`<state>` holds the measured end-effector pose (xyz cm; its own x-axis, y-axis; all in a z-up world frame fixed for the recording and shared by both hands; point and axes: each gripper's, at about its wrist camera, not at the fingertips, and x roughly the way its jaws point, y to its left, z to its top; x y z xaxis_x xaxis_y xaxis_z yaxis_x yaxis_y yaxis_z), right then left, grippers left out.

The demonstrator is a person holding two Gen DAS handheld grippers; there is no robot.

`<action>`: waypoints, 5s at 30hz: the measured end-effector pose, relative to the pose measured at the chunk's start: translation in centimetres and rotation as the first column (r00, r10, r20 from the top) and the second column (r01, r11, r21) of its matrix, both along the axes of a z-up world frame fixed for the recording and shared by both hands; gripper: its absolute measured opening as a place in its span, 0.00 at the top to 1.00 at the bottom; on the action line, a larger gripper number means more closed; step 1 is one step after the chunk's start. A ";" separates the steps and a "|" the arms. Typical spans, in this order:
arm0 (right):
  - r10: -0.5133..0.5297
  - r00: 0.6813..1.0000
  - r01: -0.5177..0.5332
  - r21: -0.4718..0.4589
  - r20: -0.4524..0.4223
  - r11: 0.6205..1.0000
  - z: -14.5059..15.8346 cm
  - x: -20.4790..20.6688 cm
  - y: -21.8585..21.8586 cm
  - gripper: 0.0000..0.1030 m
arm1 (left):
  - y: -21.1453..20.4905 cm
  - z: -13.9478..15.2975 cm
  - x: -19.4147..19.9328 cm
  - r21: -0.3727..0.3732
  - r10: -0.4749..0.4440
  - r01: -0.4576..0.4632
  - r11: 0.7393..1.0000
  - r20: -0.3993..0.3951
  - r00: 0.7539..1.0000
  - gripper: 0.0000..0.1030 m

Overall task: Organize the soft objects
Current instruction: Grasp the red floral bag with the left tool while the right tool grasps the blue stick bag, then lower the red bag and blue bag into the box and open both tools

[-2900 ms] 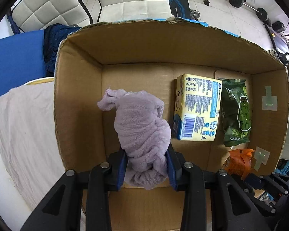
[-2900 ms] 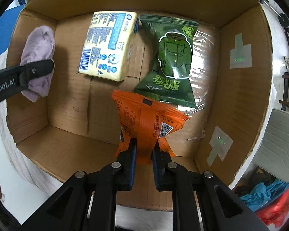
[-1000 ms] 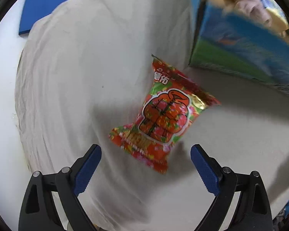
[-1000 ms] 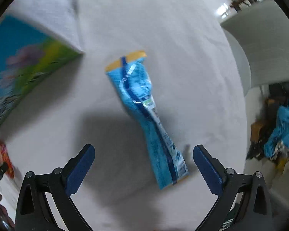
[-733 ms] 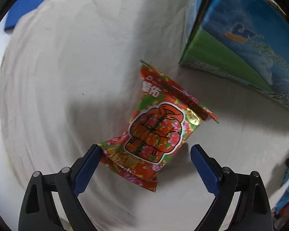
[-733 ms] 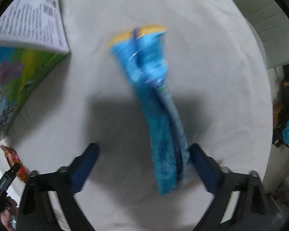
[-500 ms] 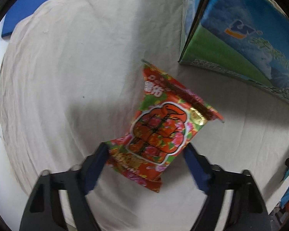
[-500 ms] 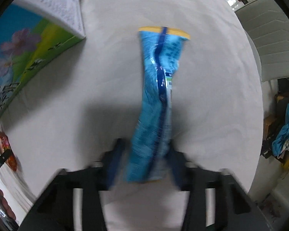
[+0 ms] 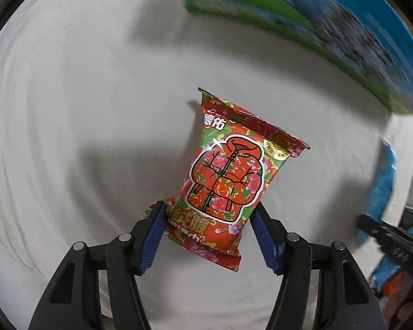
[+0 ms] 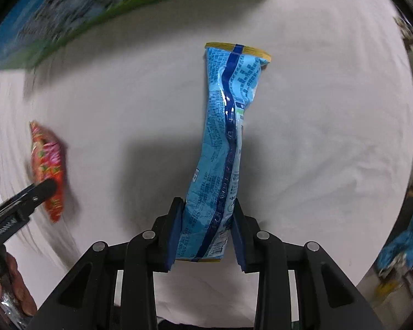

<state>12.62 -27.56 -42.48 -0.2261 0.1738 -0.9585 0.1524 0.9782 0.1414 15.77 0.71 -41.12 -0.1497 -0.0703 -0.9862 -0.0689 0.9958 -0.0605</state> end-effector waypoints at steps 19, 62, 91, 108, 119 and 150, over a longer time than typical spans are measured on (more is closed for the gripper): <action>-0.117 0.992 0.119 -0.046 0.038 0.992 0.0 0.2 -1.4 0.79 | -4.1 -0.5 1.7 0.102 -0.117 0.116 0.988 0.007 0.993 0.43; 0.009 0.986 -0.016 0.044 0.169 0.999 7.4 0.8 2.7 0.90 | -6.1 11.1 3.1 -0.075 -0.116 0.129 0.989 0.162 0.980 0.59; 0.019 0.976 -0.008 -0.055 0.216 0.998 14.3 23.3 -0.4 0.90 | -10.4 15.7 19.7 0.024 -0.231 0.231 0.973 0.217 0.948 0.59; 0.040 0.993 -0.023 -0.141 0.115 0.990 8.4 26.4 0.2 0.90 | -9.4 6.5 22.1 0.033 -0.203 0.202 0.979 0.015 0.979 0.59; 0.036 0.997 -0.025 -0.152 0.069 0.988 7.7 26.6 0.2 0.78 | -9.9 6.7 21.5 0.014 -0.225 0.226 0.974 -0.039 0.973 0.58; 0.058 0.990 -0.039 -0.138 0.132 0.990 11.8 21.9 1.9 0.00 | -5.4 14.5 20.6 0.131 -0.144 0.120 0.984 0.191 0.971 0.07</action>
<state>34.54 -25.69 -30.72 -0.0979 0.0333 -0.9946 0.0929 0.9954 0.0242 36.41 -4.68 -26.62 0.0505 0.0554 -0.9972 0.0648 0.9962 0.0587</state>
